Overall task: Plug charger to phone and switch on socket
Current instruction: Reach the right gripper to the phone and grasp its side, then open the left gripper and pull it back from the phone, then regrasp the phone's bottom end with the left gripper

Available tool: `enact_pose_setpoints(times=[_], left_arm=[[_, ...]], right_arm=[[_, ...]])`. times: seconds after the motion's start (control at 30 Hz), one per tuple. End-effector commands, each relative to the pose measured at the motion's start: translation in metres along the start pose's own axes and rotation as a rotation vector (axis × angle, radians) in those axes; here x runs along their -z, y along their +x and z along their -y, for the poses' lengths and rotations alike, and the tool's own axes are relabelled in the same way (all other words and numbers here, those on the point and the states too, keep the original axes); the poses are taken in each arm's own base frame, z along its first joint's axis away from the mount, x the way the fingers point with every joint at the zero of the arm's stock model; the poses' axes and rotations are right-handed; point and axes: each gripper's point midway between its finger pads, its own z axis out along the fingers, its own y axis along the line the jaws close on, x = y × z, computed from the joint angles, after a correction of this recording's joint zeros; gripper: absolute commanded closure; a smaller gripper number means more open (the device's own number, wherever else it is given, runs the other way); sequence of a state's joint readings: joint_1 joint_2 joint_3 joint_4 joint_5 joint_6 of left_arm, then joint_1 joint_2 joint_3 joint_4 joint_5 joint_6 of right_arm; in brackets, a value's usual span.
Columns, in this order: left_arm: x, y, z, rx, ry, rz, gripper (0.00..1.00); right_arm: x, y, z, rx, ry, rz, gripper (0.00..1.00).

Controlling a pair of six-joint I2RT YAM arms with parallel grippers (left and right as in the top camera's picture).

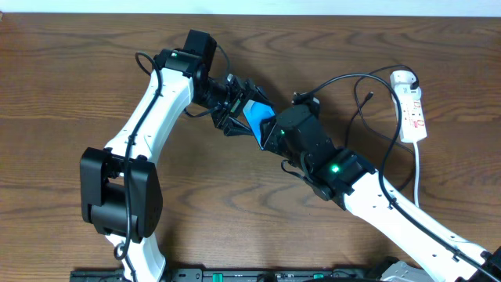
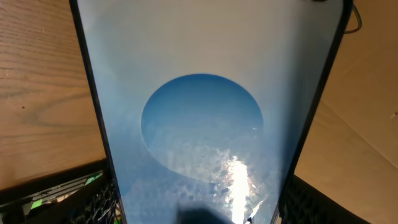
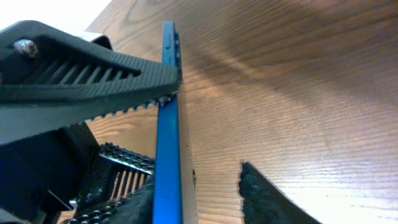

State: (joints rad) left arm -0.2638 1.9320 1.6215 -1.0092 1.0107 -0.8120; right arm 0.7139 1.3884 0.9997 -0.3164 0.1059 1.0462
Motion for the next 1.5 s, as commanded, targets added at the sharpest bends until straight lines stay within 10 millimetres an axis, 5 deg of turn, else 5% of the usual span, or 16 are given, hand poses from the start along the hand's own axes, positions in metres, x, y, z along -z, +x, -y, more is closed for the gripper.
enact_pose_setpoints(times=[0.0,0.5,0.67,0.77,0.83,0.97,1.13,1.23,1.3,1.37,1.47], left_arm=[[0.003,0.005,0.005,-0.009,0.021,-0.014,0.28],[0.003,0.005,0.005,-0.009,0.021,-0.014,0.28],[0.003,0.005,0.005,-0.02,0.022,-0.014,0.27],[0.005,0.003,0.005,-0.057,0.025,-0.009,0.04],[0.009,0.0,0.004,-0.055,0.033,0.001,0.0],[0.036,-0.016,0.002,-0.084,0.074,0.058,0.02],[0.12,-0.024,0.001,-0.265,0.166,0.249,0.02],[0.179,-0.001,-0.013,-0.382,0.182,0.383,0.02],[0.2,0.017,-0.022,-0.433,0.176,0.436,0.02],[0.219,0.041,-0.042,-0.503,0.093,0.511,0.02],[0.215,0.061,-0.058,-0.551,0.013,0.529,0.02]], right_arm=[[0.003,-0.006,-0.01,-0.006,-0.02,0.028,0.71],[0.003,-0.007,-0.01,-0.006,-0.02,0.034,0.99],[0.003,-0.011,-0.007,-0.013,-0.013,0.041,0.99],[0.005,-0.018,0.0,-0.025,0.005,0.05,0.99],[0.008,-0.024,0.009,-0.04,0.03,0.057,0.99],[0.022,-0.044,0.021,-0.072,0.047,0.096,0.99],[0.045,-0.053,0.023,-0.116,-0.001,0.059,0.99],[0.046,-0.053,0.022,-0.115,-0.006,0.059,0.99],[0.046,-0.052,0.021,-0.113,-0.008,0.058,0.99],[0.046,-0.05,0.019,-0.108,-0.014,0.054,0.99],[0.046,-0.048,0.014,-0.101,-0.031,0.054,0.99]])
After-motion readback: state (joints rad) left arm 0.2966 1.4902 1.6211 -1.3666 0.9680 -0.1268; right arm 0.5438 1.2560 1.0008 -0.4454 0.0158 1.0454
